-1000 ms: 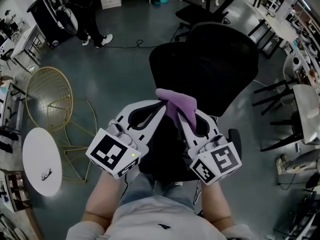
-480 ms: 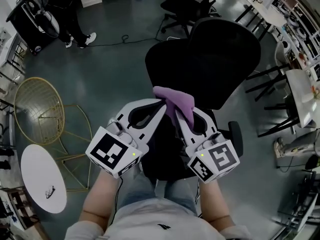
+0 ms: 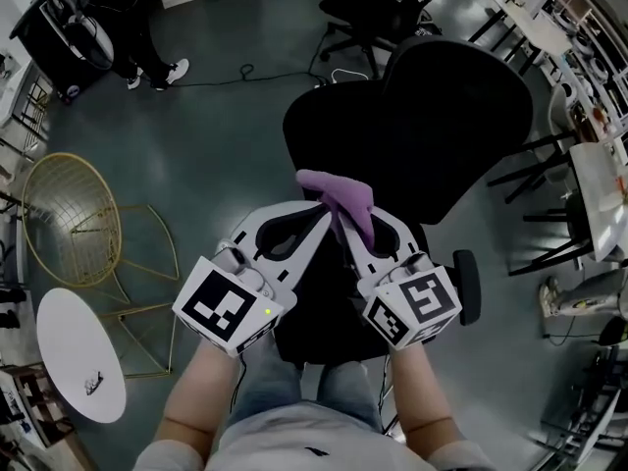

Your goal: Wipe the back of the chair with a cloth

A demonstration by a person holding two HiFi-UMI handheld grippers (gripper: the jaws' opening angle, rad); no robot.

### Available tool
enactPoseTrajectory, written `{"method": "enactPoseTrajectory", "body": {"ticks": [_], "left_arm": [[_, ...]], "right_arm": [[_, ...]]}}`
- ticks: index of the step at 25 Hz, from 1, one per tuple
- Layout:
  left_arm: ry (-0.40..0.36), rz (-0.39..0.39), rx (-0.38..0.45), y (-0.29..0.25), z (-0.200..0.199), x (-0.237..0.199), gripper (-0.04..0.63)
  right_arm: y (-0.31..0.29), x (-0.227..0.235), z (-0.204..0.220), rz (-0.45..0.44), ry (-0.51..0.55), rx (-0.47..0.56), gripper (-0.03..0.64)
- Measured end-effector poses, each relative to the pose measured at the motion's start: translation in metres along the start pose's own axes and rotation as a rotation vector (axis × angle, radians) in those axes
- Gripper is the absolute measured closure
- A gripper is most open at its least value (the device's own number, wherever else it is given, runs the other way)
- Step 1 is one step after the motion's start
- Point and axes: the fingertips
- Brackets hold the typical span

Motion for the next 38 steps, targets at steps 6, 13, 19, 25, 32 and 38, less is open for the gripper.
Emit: {"method": "enactPoseTrajectory", "body": {"ticks": [6, 13, 19, 25, 32, 38], "left_arm": [[0.005, -0.023, -0.005, -0.007, 0.008, -0.025, 0.583], [0.009, -0.021, -0.021, -0.013, 0.015, -0.043, 0.583], [0.018, -0.016, -0.026, -0.016, 0.019, -0.054, 0.583], [0.025, -0.012, -0.022, -0.018, 0.021, -0.058, 0.583], [0.031, -0.016, -0.026, -0.020, 0.024, -0.058, 0.583], [0.031, -0.017, -0.031, -0.026, 0.029, -0.055, 0.583]], "right_arm": [[-0.046, 0.017, 0.008, -0.020, 0.000, -0.014, 0.565], [-0.092, 0.029, 0.011, -0.041, -0.014, -0.031, 0.565], [-0.117, 0.038, 0.012, -0.017, 0.024, -0.053, 0.565], [-0.133, 0.052, 0.006, 0.015, 0.054, -0.070, 0.565], [-0.136, 0.060, 0.005, 0.019, 0.054, -0.072, 0.565], [-0.132, 0.073, 0.008, 0.039, 0.026, -0.068, 0.565]]}}
Point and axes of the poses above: the fingertips, and each gripper's own axes: y backward along the fingers, x to its right, z out of its underside, and after that the axes turned 9 degrees about -x, right-handed
